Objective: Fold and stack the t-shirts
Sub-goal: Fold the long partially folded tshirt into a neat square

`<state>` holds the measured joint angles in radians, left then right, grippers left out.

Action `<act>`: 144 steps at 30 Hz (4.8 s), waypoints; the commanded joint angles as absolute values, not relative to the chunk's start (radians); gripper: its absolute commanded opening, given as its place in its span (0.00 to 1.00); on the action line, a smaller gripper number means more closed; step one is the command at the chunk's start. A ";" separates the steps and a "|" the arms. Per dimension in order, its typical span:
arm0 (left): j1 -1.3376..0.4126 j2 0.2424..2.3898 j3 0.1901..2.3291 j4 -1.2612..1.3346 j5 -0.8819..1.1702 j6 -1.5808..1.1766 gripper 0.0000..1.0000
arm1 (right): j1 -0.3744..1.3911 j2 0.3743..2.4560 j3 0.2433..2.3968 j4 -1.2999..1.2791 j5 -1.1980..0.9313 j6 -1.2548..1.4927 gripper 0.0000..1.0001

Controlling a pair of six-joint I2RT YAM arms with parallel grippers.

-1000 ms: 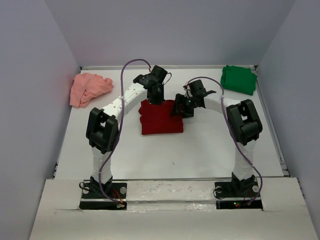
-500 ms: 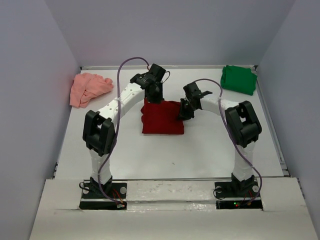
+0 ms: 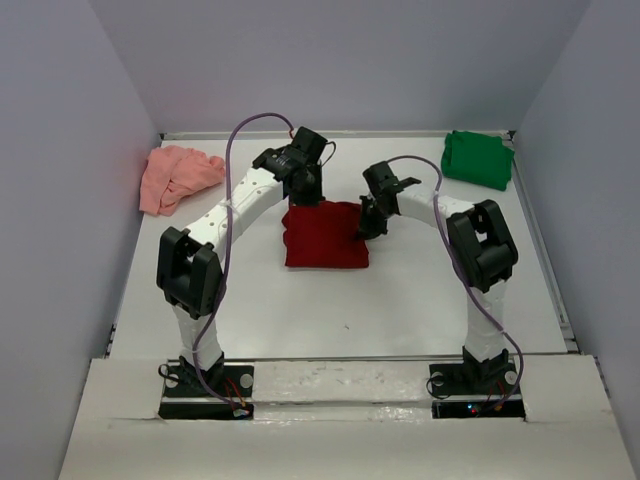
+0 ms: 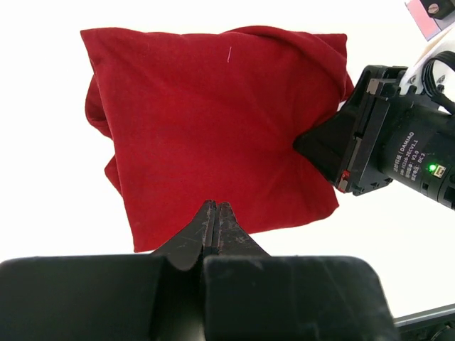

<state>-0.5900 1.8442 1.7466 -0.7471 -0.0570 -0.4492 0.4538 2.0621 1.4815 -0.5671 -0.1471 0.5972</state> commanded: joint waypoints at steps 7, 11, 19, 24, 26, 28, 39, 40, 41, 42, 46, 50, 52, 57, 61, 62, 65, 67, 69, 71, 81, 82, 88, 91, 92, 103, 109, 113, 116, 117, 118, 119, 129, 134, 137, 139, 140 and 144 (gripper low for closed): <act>-0.597 1.807 1.743 -0.744 -0.051 -0.437 0.00 | 0.457 2.080 1.577 -0.696 0.074 0.525 0.00; -0.597 1.813 1.756 -0.744 -0.041 -0.437 0.00 | 0.466 2.077 1.617 -0.726 0.093 0.509 0.00; -0.597 1.824 1.753 -0.746 -0.040 -0.439 0.00 | 0.476 2.112 1.703 -0.781 0.129 0.468 0.00; -0.597 1.828 1.749 -0.742 -0.038 -0.436 0.00 | 0.476 2.134 1.773 -0.821 0.181 0.453 0.00; -0.598 1.833 1.749 -0.744 -0.040 -0.436 0.00 | 0.476 2.137 1.799 -0.831 0.205 0.445 0.00; -0.597 1.833 1.746 -0.739 -0.035 -0.437 0.00 | 0.476 2.143 1.822 -0.844 0.215 0.443 0.00; -0.598 1.835 1.723 -0.726 -0.031 -0.437 0.00 | 0.476 2.194 1.994 -0.925 0.267 0.405 0.00; -0.598 1.836 1.721 -0.726 -0.029 -0.436 0.00 | 0.476 2.200 2.022 -0.939 0.271 0.403 0.00; -0.598 1.836 1.721 -0.724 -0.029 -0.436 0.00 | 0.476 2.216 2.034 -0.946 0.268 0.400 0.00; -0.598 1.835 1.721 -0.723 -0.026 -0.436 0.00 | 0.476 2.221 2.045 -0.953 0.262 0.400 0.00; -0.598 1.832 1.729 -0.732 -0.034 -0.431 0.00 | 0.476 2.229 2.019 -0.940 0.232 0.413 0.00; -0.598 1.832 1.735 -0.738 -0.037 -0.426 0.00 | 0.476 2.232 1.973 -0.913 0.198 0.433 0.00; -0.598 1.830 1.736 -0.739 -0.034 -0.428 0.00 | 0.476 2.238 1.930 -0.904 0.184 0.442 0.00; -0.598 1.825 1.746 -0.744 -0.035 -0.428 0.00 | 0.476 2.235 1.848 -0.859 0.143 0.465 0.00; -0.598 1.827 1.744 -0.741 -0.032 -0.426 0.00 | 0.495 2.220 1.783 -0.825 0.130 0.479 0.00; -0.600 1.830 1.746 -0.742 -0.032 -0.426 0.00 | 0.495 2.218 1.776 -0.822 0.133 0.483 0.00; -0.598 1.830 1.743 -0.739 -0.026 -0.428 0.00 | 0.495 2.217 1.749 -0.815 0.130 0.497 0.00; -0.600 1.830 1.743 -0.739 -0.026 -0.426 0.00 | 0.495 2.210 1.733 -0.808 0.133 0.505 0.00; -0.598 1.827 1.738 -0.738 -0.026 -0.426 0.00 | 0.495 2.206 1.715 -0.808 0.149 0.514 0.00; -0.600 1.825 1.729 -0.735 -0.025 -0.425 0.00 | 0.495 2.198 1.703 -0.805 0.161 0.522 0.00; -0.609 1.876 1.652 -0.658 -0.005 -0.436 0.00 | 0.495 2.111 1.690 -0.816 0.207 0.511 0.55; -0.611 1.896 1.651 -0.652 -0.005 -0.437 0.00 | 0.505 2.106 1.698 -0.824 0.213 0.514 0.58; -0.615 1.962 1.652 -0.627 -0.005 -0.439 0.00 | 0.514 2.066 1.726 -0.874 0.270 0.512 0.64; -0.617 1.983 1.651 -0.612 -0.005 -0.439 0.00 | 0.523 2.056 1.756 -0.903 0.299 0.506 0.64; -0.615 1.990 1.651 -0.609 -0.005 -0.440 0.00 | 0.523 2.052 1.766 -0.917 0.311 0.503 0.64; -0.617 2.036 1.640 -0.584 -0.005 -0.442 0.00 | 0.541 2.029 1.946 -1.017 0.350 0.453 0.58; -0.617 2.023 1.640 -0.586 -0.005 -0.440 0.00 | 0.541 2.068 1.959 -1.003 0.319 0.453 0.00; -0.617 2.016 1.655 -0.603 -0.005 -0.439 0.00 | 0.541 2.105 1.909 -0.951 0.299 0.456 0.00; -0.615 2.010 1.658 -0.606 -0.005 -0.434 0.00 | 0.541 2.124 1.899 -0.927 0.291 0.454 0.00; -0.615 2.011 1.660 -0.609 -0.005 -0.431 0.00 | 0.541 2.135 1.905 -0.927 0.293 0.453 0.00; -0.617 2.014 1.661 -0.612 -0.006 -0.430 0.00 | 0.541 2.150 1.911 -0.925 0.293 0.449 0.00; -0.615 2.016 1.663 -0.615 -0.006 -0.430 0.00 | 0.541 2.158 1.916 -0.925 0.293 0.449 0.00; -0.617 2.014 1.658 -0.614 -0.006 -0.426 0.00 | 0.532 2.200 1.865 -0.908 0.307 0.480 0.00; -0.615 2.008 1.651 -0.611 -0.006 -0.425 0.00 | 0.523 2.194 1.825 -0.908 0.334 0.499 0.00; -0.615 2.005 1.643 -0.609 -0.006 -0.425 0.00 | 0.511 2.189 1.798 -0.910 0.367 0.508 0.00; -0.615 2.003 1.640 -0.607 -0.006 -0.425 0.00 | 0.502 2.181 1.780 -0.911 0.383 0.514 0.00; -0.615 2.003 1.640 -0.607 -0.006 -0.423 0.00 | 0.502 2.181 1.773 -0.911 0.388 0.515 0.00; -0.615 2.008 1.641 -0.609 -0.006 -0.422 0.00 | 0.502 2.171 1.752 -0.897 0.384 0.511 0.00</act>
<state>-0.6117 2.0445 1.6482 -0.5961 -0.0074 -0.4412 0.5114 2.2013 1.7771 -0.9131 0.3408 0.4957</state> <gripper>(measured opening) 0.014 0.010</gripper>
